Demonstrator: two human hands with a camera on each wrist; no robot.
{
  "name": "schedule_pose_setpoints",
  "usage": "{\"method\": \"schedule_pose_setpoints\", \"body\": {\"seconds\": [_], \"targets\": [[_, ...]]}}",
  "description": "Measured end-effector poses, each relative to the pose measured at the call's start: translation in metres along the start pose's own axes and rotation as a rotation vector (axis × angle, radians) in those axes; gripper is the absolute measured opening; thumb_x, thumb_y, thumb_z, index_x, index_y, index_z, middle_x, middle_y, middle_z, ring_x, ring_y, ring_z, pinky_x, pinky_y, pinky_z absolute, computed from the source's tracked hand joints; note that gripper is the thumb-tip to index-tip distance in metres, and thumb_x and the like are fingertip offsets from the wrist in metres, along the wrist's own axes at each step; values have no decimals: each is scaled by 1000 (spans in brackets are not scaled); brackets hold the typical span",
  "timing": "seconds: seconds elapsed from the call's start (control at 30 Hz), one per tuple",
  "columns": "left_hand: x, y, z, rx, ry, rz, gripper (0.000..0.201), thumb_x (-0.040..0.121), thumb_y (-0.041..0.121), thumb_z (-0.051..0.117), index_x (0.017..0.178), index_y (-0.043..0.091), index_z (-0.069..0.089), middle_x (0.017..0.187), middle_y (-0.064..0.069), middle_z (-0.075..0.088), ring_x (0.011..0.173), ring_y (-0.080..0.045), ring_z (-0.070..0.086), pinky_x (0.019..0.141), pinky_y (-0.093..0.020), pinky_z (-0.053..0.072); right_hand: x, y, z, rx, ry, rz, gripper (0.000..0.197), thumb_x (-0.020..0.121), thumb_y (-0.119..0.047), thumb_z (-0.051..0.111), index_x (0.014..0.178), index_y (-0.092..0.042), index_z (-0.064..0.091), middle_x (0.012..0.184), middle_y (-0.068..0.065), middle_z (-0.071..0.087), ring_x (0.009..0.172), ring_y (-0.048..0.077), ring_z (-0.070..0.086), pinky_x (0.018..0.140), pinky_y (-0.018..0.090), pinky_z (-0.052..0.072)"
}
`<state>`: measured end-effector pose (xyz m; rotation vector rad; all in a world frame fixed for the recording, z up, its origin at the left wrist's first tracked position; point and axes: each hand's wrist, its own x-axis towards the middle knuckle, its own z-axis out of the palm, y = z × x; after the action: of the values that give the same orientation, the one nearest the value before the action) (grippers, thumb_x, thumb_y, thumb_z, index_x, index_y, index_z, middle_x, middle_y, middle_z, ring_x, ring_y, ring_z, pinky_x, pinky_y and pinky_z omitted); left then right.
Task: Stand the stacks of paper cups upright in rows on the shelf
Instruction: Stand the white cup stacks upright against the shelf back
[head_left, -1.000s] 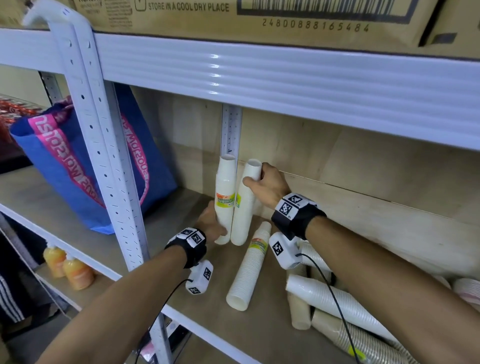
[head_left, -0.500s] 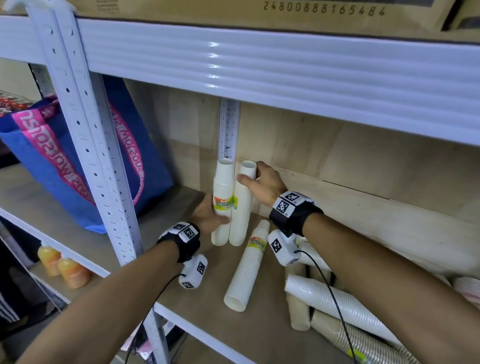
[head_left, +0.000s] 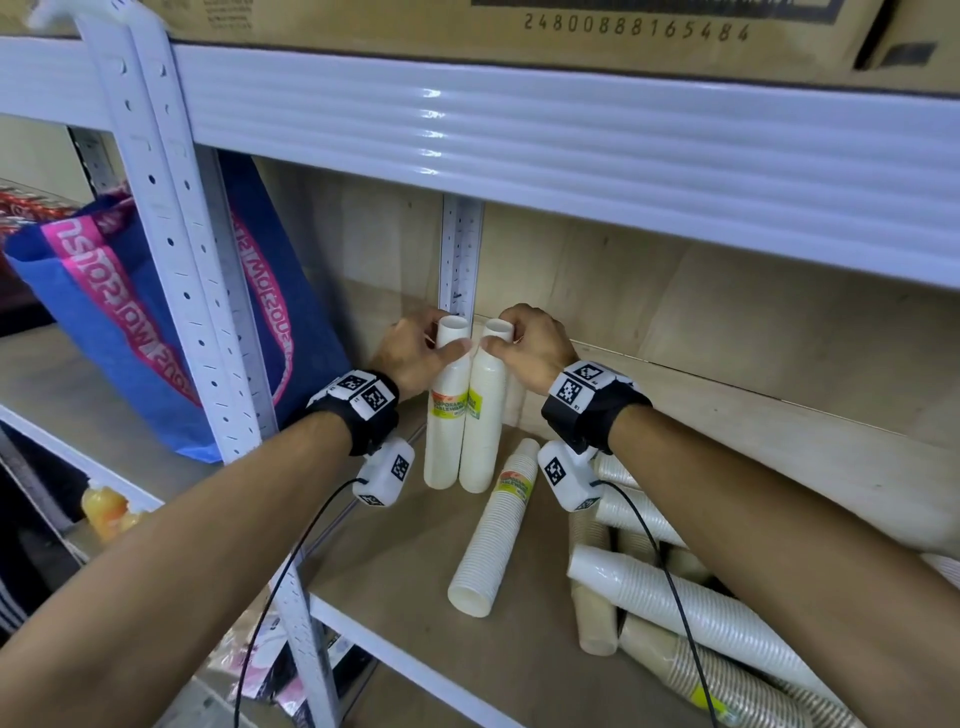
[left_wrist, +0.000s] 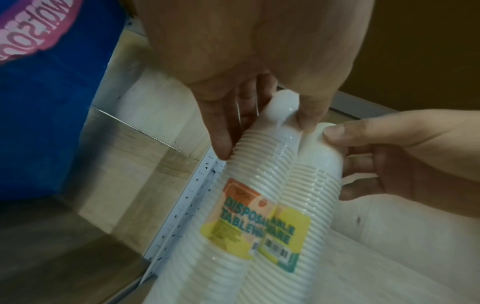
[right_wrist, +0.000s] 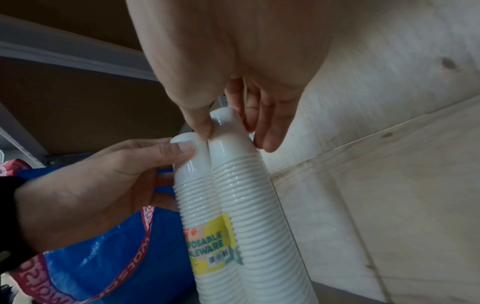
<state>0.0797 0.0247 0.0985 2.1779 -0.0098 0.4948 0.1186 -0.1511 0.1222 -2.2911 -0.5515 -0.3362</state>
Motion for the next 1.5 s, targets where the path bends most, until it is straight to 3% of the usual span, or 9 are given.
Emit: {"method": "schedule_pose_setpoints", "body": {"seconds": [0.13,0.37,0.57,0.77,1.0,1.13,1.27,1.4,1.5], "targets": [[-1,1,0,6,-21,18,38,88,37,68,121,19,62,110,-1,68,96,-19,65,86,-39,56,-3,-3,-4,4,-51,-22,24,83,-16,63,106,-12,66,103,3,66,95,23,62,77,28,48],[-1,1,-1,-4,-36,8,38,89,36,66,123,20,60,113,-2,67,99,-20,63,88,-39,55,-6,0,-3,7,-16,73,38,80,-40,71,111,-19,63,99,-3,66,91,17,63,79,32,53],[-2,1,-2,-8,-38,-4,37,89,37,66,123,22,61,112,-1,68,100,-19,64,90,-40,55,-8,-2,-4,10,-60,57,28,83,-25,64,110,-18,63,103,-2,67,95,20,62,79,31,52],[-4,4,-2,-28,-48,-17,35,91,34,65,124,22,60,116,-3,68,102,-21,64,91,-40,55,-7,-1,-4,27,-58,73,37,81,-37,71,111,-19,62,102,-3,66,90,15,61,72,26,45],[-6,4,-1,-55,-47,-30,38,92,32,64,128,22,58,120,-4,67,104,-21,64,92,-40,55,-8,-5,-6,14,-91,47,32,85,-27,67,115,-16,63,109,1,67,97,19,62,76,26,44],[-9,7,-3,-41,-53,-42,48,90,35,65,135,21,54,124,-4,66,107,-21,64,93,-37,54,-13,-5,-9,25,-102,78,45,83,-32,71,123,-17,58,113,2,66,96,17,60,77,26,45],[-12,16,-11,-53,17,-76,58,89,37,68,140,20,47,129,-4,59,113,-21,58,96,-39,50,-19,-2,-17,-18,-124,102,65,82,-38,71,139,-15,47,124,5,61,110,21,59,87,30,47],[-26,38,-18,-3,104,18,53,89,41,66,137,27,49,129,-1,54,111,-18,56,87,-33,50,-33,4,-37,-53,-149,112,56,83,-40,71,131,-16,55,120,4,62,106,19,59,89,30,47],[-40,54,-16,-8,6,56,44,89,40,66,129,25,56,115,-2,61,99,-17,60,78,-30,51,-49,12,-53,-84,-200,134,48,82,-40,73,123,-17,61,112,2,63,103,19,60,88,31,48]]}}
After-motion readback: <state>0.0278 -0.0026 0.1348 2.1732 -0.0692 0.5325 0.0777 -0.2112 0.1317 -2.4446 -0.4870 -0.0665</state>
